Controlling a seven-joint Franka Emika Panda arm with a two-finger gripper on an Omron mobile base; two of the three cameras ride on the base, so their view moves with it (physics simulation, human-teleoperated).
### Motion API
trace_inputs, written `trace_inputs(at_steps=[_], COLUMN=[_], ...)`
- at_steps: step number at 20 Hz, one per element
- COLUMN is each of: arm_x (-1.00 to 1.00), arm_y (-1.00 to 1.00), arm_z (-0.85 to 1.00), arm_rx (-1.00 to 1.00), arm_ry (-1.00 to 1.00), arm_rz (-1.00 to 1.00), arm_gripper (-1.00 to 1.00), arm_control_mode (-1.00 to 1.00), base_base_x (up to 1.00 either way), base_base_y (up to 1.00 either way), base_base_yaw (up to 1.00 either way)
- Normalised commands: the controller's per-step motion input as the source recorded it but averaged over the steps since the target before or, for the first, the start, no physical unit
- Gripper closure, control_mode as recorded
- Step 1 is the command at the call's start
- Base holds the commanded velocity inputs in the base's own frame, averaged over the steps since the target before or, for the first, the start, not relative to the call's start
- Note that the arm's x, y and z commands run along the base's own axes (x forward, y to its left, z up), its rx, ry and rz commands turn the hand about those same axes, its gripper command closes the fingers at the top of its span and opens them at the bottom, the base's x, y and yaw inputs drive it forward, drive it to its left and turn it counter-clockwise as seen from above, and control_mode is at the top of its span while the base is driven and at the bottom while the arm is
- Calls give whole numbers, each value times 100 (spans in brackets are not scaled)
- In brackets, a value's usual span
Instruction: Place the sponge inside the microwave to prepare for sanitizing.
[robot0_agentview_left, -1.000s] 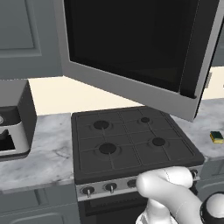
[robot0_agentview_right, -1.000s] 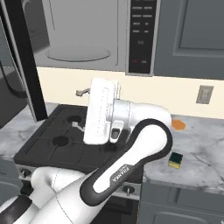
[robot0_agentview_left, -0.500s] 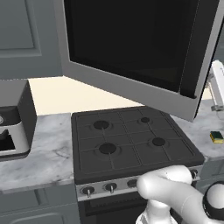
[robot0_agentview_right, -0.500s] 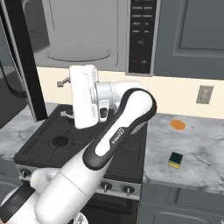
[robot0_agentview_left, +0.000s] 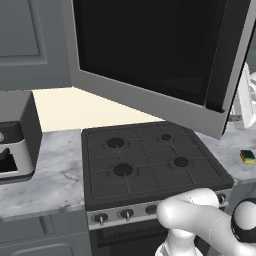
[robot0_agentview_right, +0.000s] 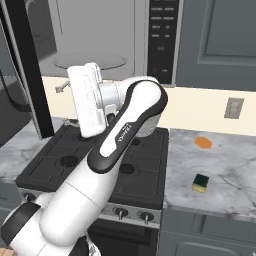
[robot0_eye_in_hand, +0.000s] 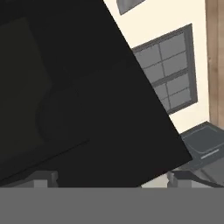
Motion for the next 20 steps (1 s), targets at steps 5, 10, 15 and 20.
trace_inputs(at_steps=[5,10,15,20], arm_x=[7,-29,-75,-44], arm_y=[63,73,93,100], arm_z=[0,0,0,-12], arm_rx=[9,23,23,3], arm_ry=[-11,-6,3,0], arm_rz=[-12,-8,-2,0], arm_gripper=[-100,-100,-100,-100], arm_control_mode=[-100,-100,-100,-100], base_base_x=[0,0,0,0], base_base_y=[0,0,0,0], base_base_yaw=[0,0,0,0])
